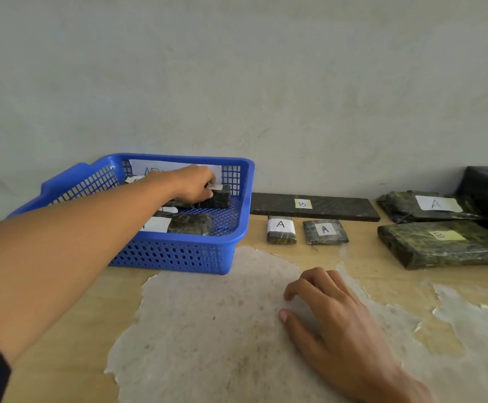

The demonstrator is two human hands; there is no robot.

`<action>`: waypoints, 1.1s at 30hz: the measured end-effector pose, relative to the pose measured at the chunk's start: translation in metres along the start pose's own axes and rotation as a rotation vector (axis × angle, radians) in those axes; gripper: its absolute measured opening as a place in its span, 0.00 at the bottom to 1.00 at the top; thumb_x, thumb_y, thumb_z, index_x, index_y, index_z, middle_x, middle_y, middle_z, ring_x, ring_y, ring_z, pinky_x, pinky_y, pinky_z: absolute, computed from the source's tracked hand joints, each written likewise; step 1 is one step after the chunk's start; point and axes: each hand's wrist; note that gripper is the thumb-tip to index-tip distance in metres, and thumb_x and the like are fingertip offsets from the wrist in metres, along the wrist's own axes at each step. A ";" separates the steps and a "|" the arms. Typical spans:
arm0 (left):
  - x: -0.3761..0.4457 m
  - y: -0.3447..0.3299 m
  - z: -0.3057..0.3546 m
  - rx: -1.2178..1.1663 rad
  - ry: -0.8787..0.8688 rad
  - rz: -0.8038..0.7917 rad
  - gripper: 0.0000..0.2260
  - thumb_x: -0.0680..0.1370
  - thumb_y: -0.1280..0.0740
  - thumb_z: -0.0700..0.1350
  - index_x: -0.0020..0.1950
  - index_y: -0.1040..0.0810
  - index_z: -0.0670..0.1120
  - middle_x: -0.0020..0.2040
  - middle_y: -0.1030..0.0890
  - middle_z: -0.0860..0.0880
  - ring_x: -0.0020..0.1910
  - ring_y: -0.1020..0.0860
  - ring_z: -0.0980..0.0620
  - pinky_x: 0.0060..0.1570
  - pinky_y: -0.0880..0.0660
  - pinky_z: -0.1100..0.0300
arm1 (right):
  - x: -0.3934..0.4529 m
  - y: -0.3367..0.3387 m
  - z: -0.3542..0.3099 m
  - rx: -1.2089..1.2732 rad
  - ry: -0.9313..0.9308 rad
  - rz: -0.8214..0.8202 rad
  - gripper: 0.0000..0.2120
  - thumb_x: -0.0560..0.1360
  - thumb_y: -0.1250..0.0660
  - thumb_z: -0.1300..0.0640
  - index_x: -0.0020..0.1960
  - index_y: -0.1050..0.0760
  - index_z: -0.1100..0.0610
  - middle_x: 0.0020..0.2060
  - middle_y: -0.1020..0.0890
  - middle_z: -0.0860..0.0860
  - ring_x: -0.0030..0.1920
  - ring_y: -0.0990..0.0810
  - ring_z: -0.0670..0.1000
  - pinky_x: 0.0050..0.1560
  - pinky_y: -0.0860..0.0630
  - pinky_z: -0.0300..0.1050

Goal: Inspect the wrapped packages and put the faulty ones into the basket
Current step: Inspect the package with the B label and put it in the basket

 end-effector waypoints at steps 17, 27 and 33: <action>-0.054 0.032 0.036 -0.172 -0.118 0.304 0.26 0.79 0.30 0.44 0.76 0.32 0.44 0.74 0.30 0.43 0.72 0.31 0.43 0.69 0.34 0.50 | 0.001 0.009 -0.005 0.005 -0.022 -0.112 0.17 0.79 0.43 0.37 0.62 0.26 0.43 0.59 0.30 0.39 0.61 0.33 0.42 0.60 0.31 0.36; -0.124 -0.003 0.168 -0.464 -0.472 0.383 0.14 0.77 0.28 0.41 0.62 0.19 0.45 0.55 0.19 0.51 0.45 0.18 0.55 0.46 0.23 0.64 | -0.024 0.052 0.018 0.076 -0.107 -0.089 0.16 0.80 0.33 0.48 0.65 0.23 0.49 0.62 0.22 0.45 0.63 0.27 0.46 0.62 0.28 0.42; -0.110 -0.040 0.242 -0.498 -0.486 0.265 0.17 0.76 0.28 0.44 0.65 0.21 0.47 0.56 0.19 0.51 0.46 0.18 0.54 0.52 0.20 0.52 | -0.079 0.107 0.082 -0.070 -0.287 -0.045 0.14 0.78 0.31 0.49 0.63 0.21 0.49 0.60 0.21 0.46 0.63 0.26 0.49 0.64 0.29 0.45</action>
Point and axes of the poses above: each hand's wrist, its own x-axis towards the middle knuckle, its own y-axis out of the back of the hand, z = x × y
